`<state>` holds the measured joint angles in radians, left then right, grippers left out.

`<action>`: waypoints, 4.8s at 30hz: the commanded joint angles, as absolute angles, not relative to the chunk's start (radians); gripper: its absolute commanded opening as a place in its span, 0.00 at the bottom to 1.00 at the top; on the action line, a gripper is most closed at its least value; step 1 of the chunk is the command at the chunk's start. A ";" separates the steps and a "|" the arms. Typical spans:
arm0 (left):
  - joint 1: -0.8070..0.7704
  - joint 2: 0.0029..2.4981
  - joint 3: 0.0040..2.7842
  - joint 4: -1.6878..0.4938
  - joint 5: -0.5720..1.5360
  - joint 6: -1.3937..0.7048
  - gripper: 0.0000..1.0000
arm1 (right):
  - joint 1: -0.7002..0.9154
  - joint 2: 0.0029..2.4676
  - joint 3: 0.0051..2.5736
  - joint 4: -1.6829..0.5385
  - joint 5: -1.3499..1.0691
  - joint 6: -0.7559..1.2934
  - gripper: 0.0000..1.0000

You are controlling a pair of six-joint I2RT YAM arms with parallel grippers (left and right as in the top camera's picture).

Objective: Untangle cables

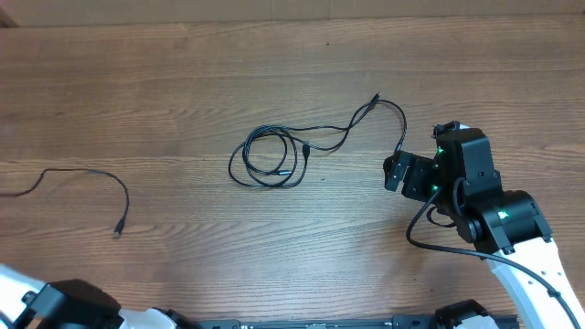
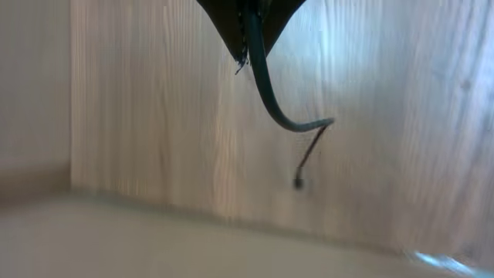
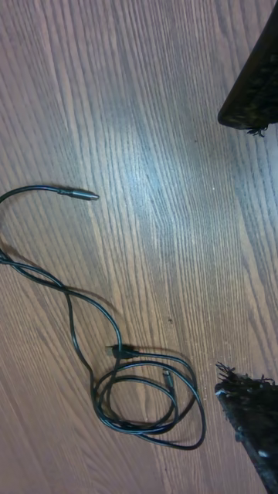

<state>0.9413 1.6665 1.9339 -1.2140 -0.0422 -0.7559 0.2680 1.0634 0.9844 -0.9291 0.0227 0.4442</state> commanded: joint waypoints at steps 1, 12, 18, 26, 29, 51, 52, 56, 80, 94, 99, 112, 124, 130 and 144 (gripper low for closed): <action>0.791 1.656 1.959 -1.255 -0.080 -0.757 0.04 | 0.263 1.064 0.994 -0.930 0.021 0.442 1.00; 0.421 1.688 1.922 -1.424 -0.171 -0.881 0.04 | 0.263 1.064 0.994 -0.930 0.021 0.442 1.00; 0.345 1.727 1.731 -1.393 -0.172 -0.940 0.04 | 0.263 1.064 0.994 -0.930 0.021 0.441 1.00; 0.344 1.740 1.449 -1.262 -0.162 -0.951 0.04 | 0.263 1.064 0.994 -0.930 0.021 0.442 1.00; 0.344 1.740 1.353 -1.198 -0.132 -0.951 0.05 | 0.263 1.064 0.994 -0.930 0.021 0.441 1.00; 0.422 1.739 1.413 -0.997 -0.003 -0.780 1.00 | 0.263 1.064 0.994 -0.930 0.021 0.441 1.00; 0.434 1.739 1.470 -1.036 -0.003 -0.780 1.00 | 0.263 1.064 0.994 -0.930 0.021 0.441 1.00; 0.478 1.739 1.784 -1.232 0.024 -0.762 1.00 | 0.263 1.064 0.994 -0.930 0.021 0.441 1.00; 0.285 1.739 1.982 -1.690 0.174 -0.793 0.05 | 0.263 1.064 0.994 -0.930 0.021 0.441 1.00; -0.109 1.739 1.583 -1.528 -0.056 -1.034 0.05 | 0.263 1.064 0.994 -0.930 0.021 0.441 1.00; -0.135 1.739 1.383 -1.459 -0.040 -1.066 0.04 | 0.263 1.064 0.994 -0.930 0.021 0.442 1.00; -0.041 1.739 1.043 -1.402 -0.056 -1.153 0.09 | 0.263 1.064 0.994 -0.930 0.021 0.441 1.00; 0.455 1.738 1.058 -1.300 -0.109 -1.140 0.08 | 0.263 1.064 0.994 -0.930 0.021 0.442 1.00; 0.524 1.738 1.124 -1.150 -0.160 -1.114 0.04 | 0.263 1.064 0.994 -0.930 0.021 0.441 1.00; 0.474 1.731 1.413 -1.299 0.102 -0.813 0.60 | 0.263 1.064 0.994 -0.930 0.021 0.441 1.00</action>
